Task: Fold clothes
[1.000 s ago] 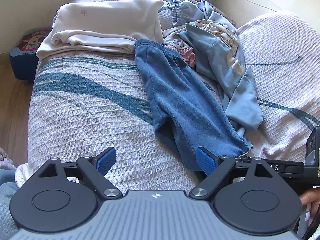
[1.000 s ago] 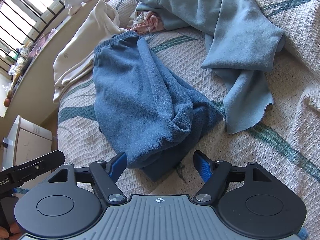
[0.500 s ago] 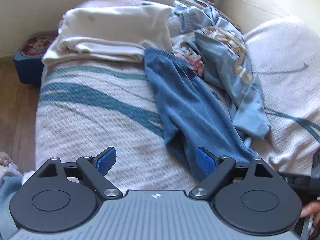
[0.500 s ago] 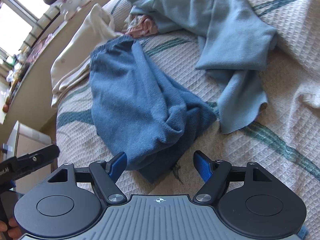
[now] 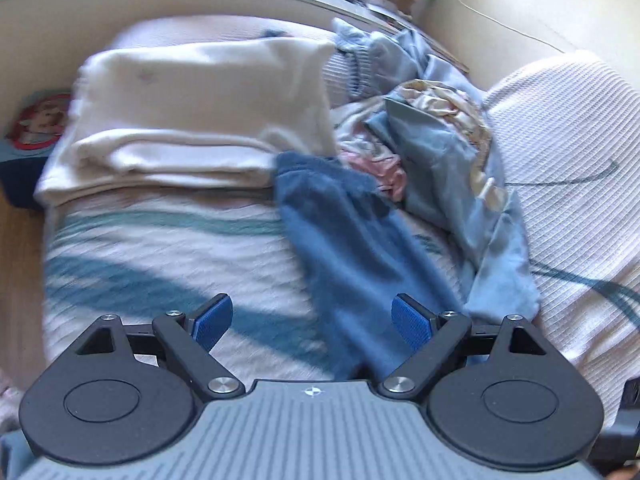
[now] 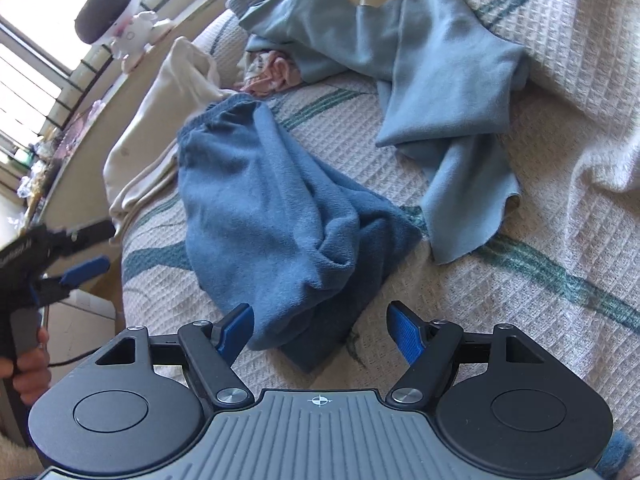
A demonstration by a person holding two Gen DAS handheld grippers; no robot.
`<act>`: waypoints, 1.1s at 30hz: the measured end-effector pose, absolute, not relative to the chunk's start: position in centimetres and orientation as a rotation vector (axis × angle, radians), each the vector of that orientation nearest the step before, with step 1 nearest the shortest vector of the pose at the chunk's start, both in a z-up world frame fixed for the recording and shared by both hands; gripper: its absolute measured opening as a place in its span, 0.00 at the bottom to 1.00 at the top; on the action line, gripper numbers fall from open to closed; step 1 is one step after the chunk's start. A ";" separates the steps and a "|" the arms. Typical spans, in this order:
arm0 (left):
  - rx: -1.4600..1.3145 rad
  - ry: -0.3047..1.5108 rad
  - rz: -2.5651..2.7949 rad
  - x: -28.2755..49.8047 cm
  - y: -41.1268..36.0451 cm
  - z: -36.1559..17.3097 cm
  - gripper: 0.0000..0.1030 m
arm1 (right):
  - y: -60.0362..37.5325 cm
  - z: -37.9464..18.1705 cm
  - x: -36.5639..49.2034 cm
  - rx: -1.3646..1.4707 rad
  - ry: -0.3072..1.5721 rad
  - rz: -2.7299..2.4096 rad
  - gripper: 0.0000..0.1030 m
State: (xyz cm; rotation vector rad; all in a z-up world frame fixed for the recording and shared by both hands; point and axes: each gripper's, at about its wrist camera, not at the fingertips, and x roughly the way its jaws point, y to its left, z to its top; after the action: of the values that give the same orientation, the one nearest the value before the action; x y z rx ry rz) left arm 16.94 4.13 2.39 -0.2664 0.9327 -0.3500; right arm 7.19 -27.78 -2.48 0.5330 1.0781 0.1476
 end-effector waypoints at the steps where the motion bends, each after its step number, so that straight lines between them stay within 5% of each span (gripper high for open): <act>1: -0.268 0.934 -0.369 18.0 3.5 2.2 0.83 | -27.9 -2.5 7.2 0.543 1.077 0.144 0.73; 15: -0.138 0.956 -0.303 28.7 -3.0 -3.3 0.79 | -27.0 -2.6 7.0 0.601 1.067 0.167 0.73; 17: -0.149 0.936 -0.297 28.3 -3.0 -3.2 0.62 | -26.9 -3.0 7.5 0.599 1.073 0.156 0.73; 19: -0.217 0.925 -0.329 28.0 -2.4 -2.9 0.20 | -26.9 -3.8 8.2 0.605 1.103 0.120 0.73; 26: -0.285 0.891 -0.345 27.1 -1.1 -1.8 0.11 | -27.3 -6.1 8.9 0.658 1.071 0.101 0.72; 28: -0.313 0.849 -0.316 26.0 0.4 -0.5 0.11 | -26.9 -5.8 9.0 0.624 1.043 0.089 0.32; 31: -0.352 0.778 -0.245 23.4 3.7 1.6 0.11 | -26.2 -4.2 8.7 0.582 0.988 0.117 0.16; 33: -0.378 0.752 -0.177 20.5 6.6 2.9 0.11 | -25.7 -2.9 8.8 0.551 0.974 0.173 0.15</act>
State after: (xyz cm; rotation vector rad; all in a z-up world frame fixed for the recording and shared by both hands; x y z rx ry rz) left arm 20.53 6.63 2.89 -0.3780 0.7520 -0.1768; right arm 8.77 -25.74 -2.86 0.5508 0.9737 0.1729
